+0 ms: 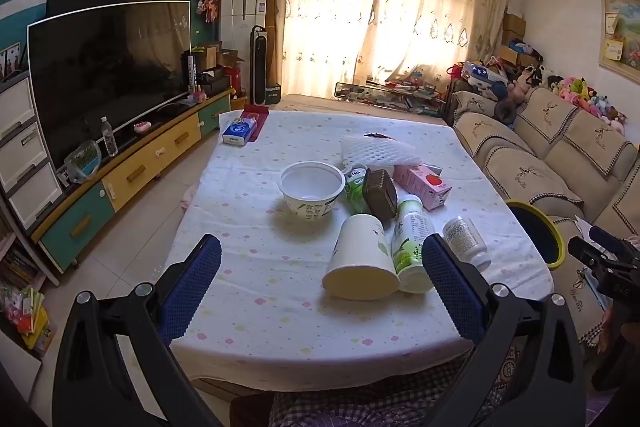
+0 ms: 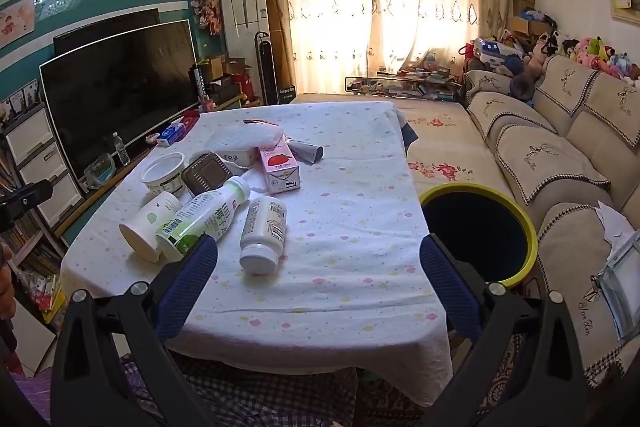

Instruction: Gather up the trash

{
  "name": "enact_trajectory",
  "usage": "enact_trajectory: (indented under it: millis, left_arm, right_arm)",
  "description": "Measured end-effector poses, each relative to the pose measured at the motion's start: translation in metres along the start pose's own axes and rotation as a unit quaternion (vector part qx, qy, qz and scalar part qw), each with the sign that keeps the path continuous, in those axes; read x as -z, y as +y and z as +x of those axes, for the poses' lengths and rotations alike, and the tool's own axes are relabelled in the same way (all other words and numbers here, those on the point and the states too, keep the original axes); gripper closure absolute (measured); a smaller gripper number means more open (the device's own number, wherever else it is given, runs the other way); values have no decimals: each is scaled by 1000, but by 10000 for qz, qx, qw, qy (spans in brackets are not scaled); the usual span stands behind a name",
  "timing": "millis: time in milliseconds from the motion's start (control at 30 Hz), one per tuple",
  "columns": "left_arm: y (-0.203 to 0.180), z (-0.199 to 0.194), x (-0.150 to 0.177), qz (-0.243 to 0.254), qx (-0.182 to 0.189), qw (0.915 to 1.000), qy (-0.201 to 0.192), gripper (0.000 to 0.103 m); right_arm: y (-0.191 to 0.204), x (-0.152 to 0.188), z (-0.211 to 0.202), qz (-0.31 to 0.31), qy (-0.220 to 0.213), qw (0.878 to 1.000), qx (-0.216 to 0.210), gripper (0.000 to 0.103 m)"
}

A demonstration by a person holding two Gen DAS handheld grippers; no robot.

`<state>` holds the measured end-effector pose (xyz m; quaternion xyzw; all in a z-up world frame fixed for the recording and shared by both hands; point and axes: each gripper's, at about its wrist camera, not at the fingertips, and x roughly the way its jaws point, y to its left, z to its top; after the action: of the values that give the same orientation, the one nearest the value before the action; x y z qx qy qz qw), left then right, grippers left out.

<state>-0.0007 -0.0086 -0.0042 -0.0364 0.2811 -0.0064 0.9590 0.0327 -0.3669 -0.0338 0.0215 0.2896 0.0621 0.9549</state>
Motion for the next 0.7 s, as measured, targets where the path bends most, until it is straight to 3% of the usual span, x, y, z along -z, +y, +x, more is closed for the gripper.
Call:
enact_trajectory:
  millis: [700]
  left_arm:
    - [-6,13,6,35,97,9999,100,4]
  right_arm:
    - [0,-2,2,34,74,10000,-18,7]
